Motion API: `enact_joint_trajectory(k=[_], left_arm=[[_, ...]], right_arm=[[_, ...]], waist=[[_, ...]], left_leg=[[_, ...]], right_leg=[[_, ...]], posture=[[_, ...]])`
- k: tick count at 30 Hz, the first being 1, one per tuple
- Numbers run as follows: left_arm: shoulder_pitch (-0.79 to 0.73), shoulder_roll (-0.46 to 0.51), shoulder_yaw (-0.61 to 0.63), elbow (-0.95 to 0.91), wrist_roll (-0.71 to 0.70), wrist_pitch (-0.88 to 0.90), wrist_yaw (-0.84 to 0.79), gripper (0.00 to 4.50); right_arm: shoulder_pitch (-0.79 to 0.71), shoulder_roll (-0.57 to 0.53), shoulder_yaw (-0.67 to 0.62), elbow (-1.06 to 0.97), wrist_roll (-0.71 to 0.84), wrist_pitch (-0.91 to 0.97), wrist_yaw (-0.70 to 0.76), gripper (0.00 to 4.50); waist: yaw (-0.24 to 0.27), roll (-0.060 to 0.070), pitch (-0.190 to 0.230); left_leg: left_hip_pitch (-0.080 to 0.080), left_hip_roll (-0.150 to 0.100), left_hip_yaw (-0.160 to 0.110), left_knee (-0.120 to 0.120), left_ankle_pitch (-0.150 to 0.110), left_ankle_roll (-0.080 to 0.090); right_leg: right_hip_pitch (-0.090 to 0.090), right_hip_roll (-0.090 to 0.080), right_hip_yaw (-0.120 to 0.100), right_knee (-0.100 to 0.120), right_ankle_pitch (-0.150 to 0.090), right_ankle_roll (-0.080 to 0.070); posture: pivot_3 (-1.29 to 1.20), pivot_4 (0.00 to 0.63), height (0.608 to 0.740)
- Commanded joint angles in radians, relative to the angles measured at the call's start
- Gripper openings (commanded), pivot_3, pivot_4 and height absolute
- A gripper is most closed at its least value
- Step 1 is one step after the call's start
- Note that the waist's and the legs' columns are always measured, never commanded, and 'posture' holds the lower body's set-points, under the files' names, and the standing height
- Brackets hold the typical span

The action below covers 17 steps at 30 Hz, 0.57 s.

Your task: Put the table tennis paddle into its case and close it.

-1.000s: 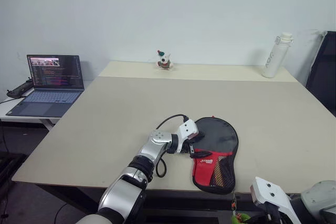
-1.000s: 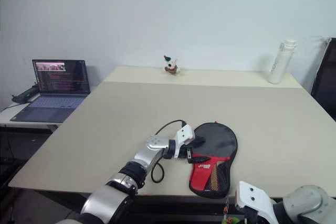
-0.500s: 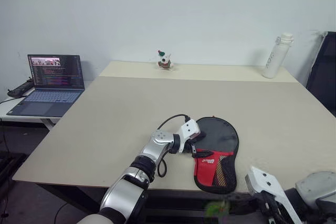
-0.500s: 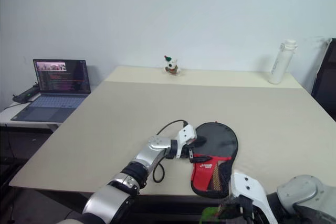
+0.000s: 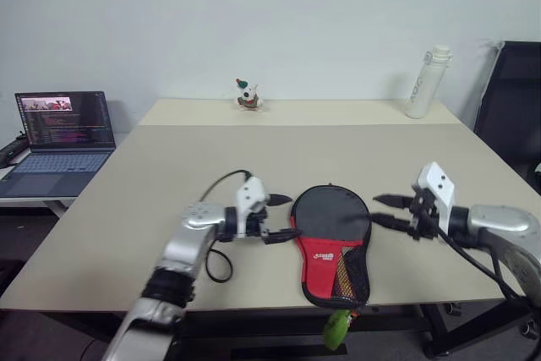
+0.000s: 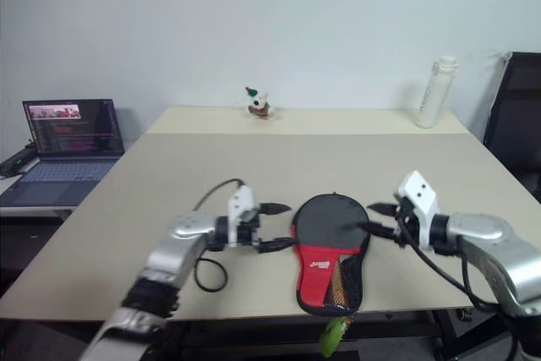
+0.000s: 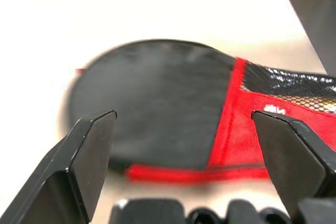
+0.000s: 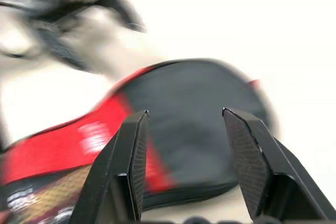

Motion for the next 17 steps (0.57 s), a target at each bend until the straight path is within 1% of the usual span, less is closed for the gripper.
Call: enact_joint_trajectory(k=[1, 3, 5, 9, 12, 17], left_arm=[[0.046, 0.010, 0.016, -0.175, -0.041, 0.098, 0.073, 4.50], [0.088, 0.037, 0.058, -0.244, -0.059, 0.130, 0.112, 4.50], [0.108, 0.049, 0.072, -0.276, -0.062, 0.140, 0.146, 4.50], [0.097, 0.044, 0.038, -0.289, -0.043, 0.139, 0.195, 4.50], [0.100, 0.049, 0.027, -0.252, -0.022, 0.102, 0.219, 4.50], [0.114, 0.031, 0.040, -0.231, -0.043, 0.112, 0.266, 4.50]], right_arm=[[-0.060, 0.009, 0.006, 0.151, -0.070, -0.141, 0.068, 2.37], [-0.094, 0.019, 0.034, 0.248, -0.117, -0.195, 0.098, 2.37], [-0.119, 0.020, 0.044, 0.325, -0.149, -0.235, 0.120, 2.37], [-0.161, -0.003, 0.025, 0.482, -0.206, -0.323, 0.150, 2.37], [-0.165, 0.004, 0.016, 0.489, -0.225, -0.333, 0.136, 2.37], [-0.115, -0.010, 0.020, 0.403, -0.234, -0.284, 0.136, 2.37]], waist=[[0.006, 0.000, 0.000], [0.007, 0.000, 0.001], [0.006, 0.000, 0.001], [0.006, 0.000, 0.001], [0.003, 0.000, 0.001], [0.000, 0.000, 0.001]], left_leg=[[0.000, 0.000, 0.000, 0.000, 0.000, 0.000], [-0.001, -0.001, 0.001, 0.000, 0.000, 0.000], [-0.001, -0.001, 0.002, 0.001, 0.000, 0.000], [0.001, -0.001, 0.003, 0.000, 0.000, 0.000], [0.001, -0.001, 0.005, 0.000, 0.000, 0.000], [0.001, 0.000, 0.006, 0.000, 0.000, 0.000]], right_leg=[[0.000, 0.000, 0.000, 0.000, 0.000, 0.000], [0.000, -0.001, 0.001, -0.001, 0.000, 0.000], [0.000, -0.002, 0.002, -0.001, 0.000, 0.000], [0.000, -0.001, 0.003, 0.000, 0.000, 0.000], [0.000, -0.001, 0.004, 0.000, 0.000, 0.000], [-0.001, -0.001, 0.005, 0.000, 0.000, 0.000]], posture=[[0.00, 0.150, 0.740], [0.00, 0.150, 0.740], [0.00, 0.150, 0.740], [0.00, 0.150, 0.740], [0.00, 0.150, 0.740], [0.00, 0.150, 0.740]])
